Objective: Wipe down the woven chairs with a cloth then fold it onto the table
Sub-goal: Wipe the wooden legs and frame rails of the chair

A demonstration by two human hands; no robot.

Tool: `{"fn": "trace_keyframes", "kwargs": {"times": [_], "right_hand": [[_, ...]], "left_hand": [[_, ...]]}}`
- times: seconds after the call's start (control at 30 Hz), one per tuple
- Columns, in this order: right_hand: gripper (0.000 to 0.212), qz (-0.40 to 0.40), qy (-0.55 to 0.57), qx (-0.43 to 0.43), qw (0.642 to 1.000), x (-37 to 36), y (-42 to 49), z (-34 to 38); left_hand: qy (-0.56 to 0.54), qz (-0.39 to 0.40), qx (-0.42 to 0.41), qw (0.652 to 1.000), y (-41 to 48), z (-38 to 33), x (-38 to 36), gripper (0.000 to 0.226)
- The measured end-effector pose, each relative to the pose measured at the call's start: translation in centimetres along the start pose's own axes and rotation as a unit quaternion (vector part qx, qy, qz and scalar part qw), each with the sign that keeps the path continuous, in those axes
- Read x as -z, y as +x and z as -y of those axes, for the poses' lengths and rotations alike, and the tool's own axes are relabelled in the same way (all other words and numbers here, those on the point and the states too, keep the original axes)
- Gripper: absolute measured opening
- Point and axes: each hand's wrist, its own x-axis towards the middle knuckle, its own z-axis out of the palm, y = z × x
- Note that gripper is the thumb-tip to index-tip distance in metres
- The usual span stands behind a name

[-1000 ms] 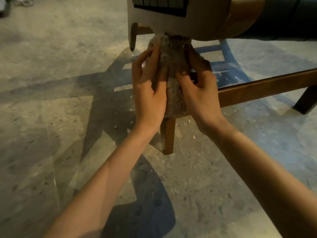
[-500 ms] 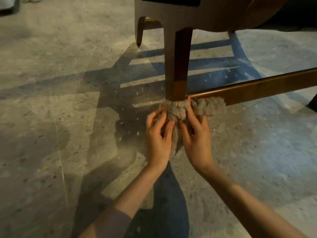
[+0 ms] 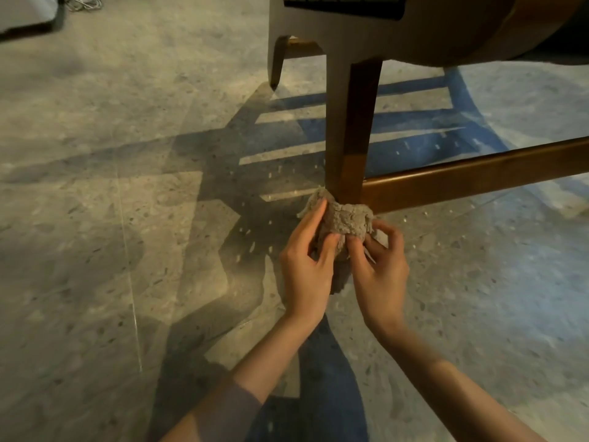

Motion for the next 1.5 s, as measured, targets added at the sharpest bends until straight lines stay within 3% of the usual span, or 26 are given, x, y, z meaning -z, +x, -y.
{"fn": "trace_keyframes", "kwargs": {"times": [0.17,0.43,0.6,0.7,0.8,0.9,0.97,1.03,1.13,1.23,1.37,1.43,1.5], "right_hand": [[0.021,0.064,-0.096,0.032,0.993,0.7,-0.4,-0.7],[0.032,0.167,-0.117,-0.038,0.978,2.0,-0.7,-3.9],[0.029,0.127,-0.112,-0.034,0.985,2.5,-0.3,-2.3],[0.017,0.066,-0.084,0.045,0.993,3.6,-0.3,0.9],[0.022,0.029,-0.136,0.182,0.973,5.5,0.3,4.6],[0.029,0.029,-0.207,0.237,0.949,7.0,2.9,7.2],[0.035,0.095,-0.276,0.245,0.925,7.4,5.4,8.2],[0.045,0.18,-0.36,0.245,0.882,7.8,7.6,8.6],[0.054,0.228,-0.454,0.259,0.821,8.5,10.5,8.3],[0.053,0.235,-0.461,0.268,0.813,9.1,12.1,8.2],[0.051,0.176,-0.425,0.277,0.844,11.3,11.7,8.0],[0.054,0.116,-0.455,0.3,0.831,12.5,11.2,8.1],[0.057,0.105,-0.492,0.291,0.814,13.5,11.0,8.1]], "left_hand": [[0.024,0.028,0.019,0.999,-1.1,1.4,-0.1,0.047],[0.047,0.06,0.119,0.99,-3.3,3.7,0.1,0.051],[0.07,0.014,0.117,0.991,-3.4,2.2,0.0,0.043],[0.036,-0.048,0.059,0.996,-3.1,-0.6,-0.7,0.034],[-0.006,-0.058,-0.009,0.998,-2.3,-3.6,-1.9,0.03],[0.027,0.001,-0.056,0.998,-1.7,-5.3,-3.1,0.034],[0.092,0.068,-0.057,0.992,-1.7,-5.8,-3.6,0.053],[0.185,0.111,-0.09,0.972,-1.9,-6.3,-4.0,0.067],[0.29,0.148,-0.109,0.939,-1.4,-7.0,-4.9,0.068],[0.403,0.155,-0.12,0.894,0.1,-7.2,-5.5,0.063],[0.543,0.142,-0.139,0.816,1.3,-8.1,-6.1,0.068],[0.568,0.155,-0.135,0.797,1.8,-9.0,-6.5,0.067],[0.591,0.167,-0.145,0.776,2.4,-9.5,-6.6,0.06]]}}
